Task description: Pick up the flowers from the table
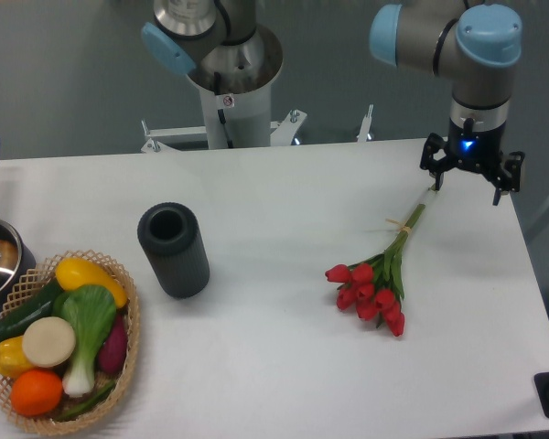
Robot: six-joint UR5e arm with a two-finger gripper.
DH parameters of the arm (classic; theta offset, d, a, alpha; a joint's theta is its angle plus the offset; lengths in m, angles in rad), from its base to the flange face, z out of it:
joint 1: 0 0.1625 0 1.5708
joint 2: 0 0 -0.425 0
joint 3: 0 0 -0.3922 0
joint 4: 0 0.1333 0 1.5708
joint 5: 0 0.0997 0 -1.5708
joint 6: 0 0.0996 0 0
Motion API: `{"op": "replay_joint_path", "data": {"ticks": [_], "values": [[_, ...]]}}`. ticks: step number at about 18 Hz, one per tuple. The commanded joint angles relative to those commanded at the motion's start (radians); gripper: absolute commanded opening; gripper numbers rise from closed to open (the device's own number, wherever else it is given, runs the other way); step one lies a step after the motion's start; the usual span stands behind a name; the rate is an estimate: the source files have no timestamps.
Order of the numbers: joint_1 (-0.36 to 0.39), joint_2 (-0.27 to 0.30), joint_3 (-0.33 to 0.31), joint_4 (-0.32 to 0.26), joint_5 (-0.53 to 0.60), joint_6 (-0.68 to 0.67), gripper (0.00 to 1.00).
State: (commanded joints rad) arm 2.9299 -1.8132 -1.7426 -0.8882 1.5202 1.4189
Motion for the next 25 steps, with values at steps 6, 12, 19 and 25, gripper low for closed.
{"op": "replay_joint_path", "data": {"ticks": [6,12,19,25], "values": [[0.002,-0.002,-0.015,0.002,-0.008,-0.002,1.00],[-0.011,-0.005,-0.107,0.072,-0.018,-0.018,1.00],[-0.060,-0.054,-0.176,0.120,-0.017,-0.014,1.00],[-0.121,-0.135,-0.152,0.124,-0.018,-0.023,1.00]]}}
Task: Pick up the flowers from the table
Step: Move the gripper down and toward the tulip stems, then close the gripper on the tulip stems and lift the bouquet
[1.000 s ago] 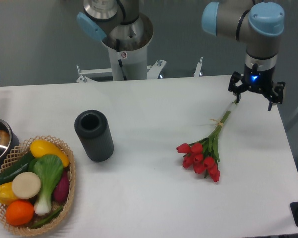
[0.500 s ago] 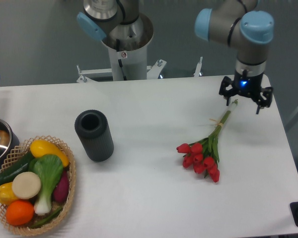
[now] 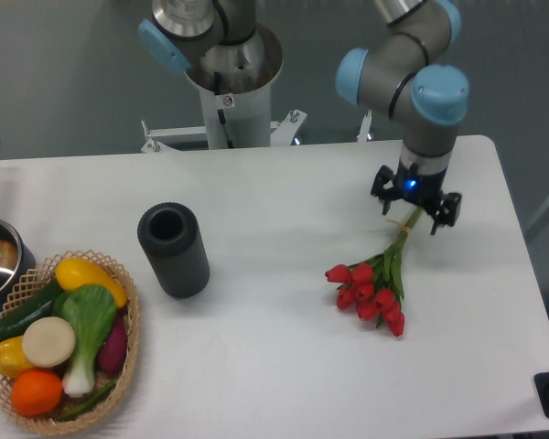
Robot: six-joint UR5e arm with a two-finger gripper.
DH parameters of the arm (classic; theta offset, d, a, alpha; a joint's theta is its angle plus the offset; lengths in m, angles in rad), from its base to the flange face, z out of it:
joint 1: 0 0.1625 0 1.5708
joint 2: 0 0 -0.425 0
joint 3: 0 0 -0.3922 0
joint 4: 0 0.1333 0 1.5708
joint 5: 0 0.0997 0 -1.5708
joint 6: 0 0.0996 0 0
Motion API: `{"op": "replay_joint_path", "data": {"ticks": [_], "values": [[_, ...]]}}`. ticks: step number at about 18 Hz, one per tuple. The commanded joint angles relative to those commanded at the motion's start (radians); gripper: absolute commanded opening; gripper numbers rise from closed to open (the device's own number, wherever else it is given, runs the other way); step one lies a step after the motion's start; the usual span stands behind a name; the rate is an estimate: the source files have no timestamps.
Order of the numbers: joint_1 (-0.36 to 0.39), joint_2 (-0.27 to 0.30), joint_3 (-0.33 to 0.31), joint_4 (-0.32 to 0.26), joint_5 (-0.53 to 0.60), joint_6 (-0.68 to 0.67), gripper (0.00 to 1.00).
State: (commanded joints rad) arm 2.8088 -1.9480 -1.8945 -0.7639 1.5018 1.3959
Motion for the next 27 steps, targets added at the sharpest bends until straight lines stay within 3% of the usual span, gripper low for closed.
{"op": "replay_joint_path", "data": {"ticks": [5,8,9,11,12,16,24,27], "values": [[-0.060,-0.049,0.054,0.000,0.000,-0.074,1.00],[-0.075,-0.055,0.046,0.000,0.002,-0.080,1.00],[-0.075,-0.057,0.049,0.000,0.002,-0.077,0.88],[-0.083,-0.055,0.051,-0.002,0.002,-0.080,0.24],[-0.086,-0.054,0.045,-0.002,0.005,-0.077,0.00],[-0.091,0.000,0.045,-0.006,0.008,-0.233,0.00],[-0.052,0.078,0.066,-0.014,0.009,-0.245,0.00],[-0.031,0.087,0.098,-0.064,0.018,-0.242,0.00]]}}
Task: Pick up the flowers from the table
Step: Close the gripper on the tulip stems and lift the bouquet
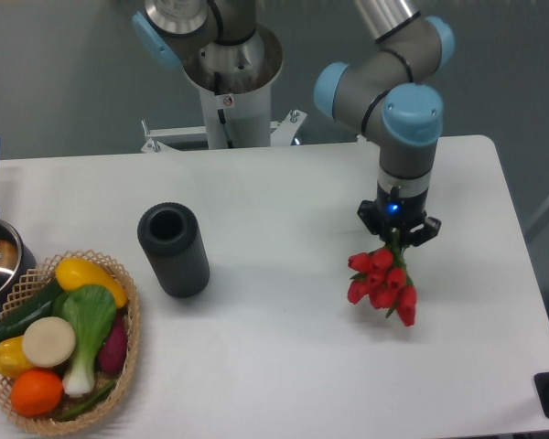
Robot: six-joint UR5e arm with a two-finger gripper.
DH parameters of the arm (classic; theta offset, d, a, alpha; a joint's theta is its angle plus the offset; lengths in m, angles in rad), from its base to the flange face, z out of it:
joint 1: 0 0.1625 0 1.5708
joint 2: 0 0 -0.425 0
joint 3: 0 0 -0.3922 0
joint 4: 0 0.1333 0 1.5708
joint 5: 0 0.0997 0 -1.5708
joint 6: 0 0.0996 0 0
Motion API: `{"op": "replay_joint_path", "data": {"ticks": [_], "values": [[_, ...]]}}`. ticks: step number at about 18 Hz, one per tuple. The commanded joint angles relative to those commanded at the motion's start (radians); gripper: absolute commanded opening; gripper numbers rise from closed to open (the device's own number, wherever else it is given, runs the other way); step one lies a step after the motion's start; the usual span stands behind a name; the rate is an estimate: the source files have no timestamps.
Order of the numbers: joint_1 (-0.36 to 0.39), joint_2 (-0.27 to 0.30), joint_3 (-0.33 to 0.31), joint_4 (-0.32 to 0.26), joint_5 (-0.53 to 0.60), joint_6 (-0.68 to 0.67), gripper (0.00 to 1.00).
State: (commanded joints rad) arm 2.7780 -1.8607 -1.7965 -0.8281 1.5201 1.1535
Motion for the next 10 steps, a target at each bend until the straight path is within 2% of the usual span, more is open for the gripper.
{"op": "replay_joint_path", "data": {"ticks": [4,5,6,10], "values": [[-0.001,-0.003,0.133,-0.139,0.003,0.006,0.00],[-0.001,-0.006,0.185,-0.211,0.003,0.006,0.00],[0.002,-0.009,0.218,-0.253,0.003,0.009,0.00],[0.028,-0.003,0.276,-0.336,0.003,0.020,0.00]]}}
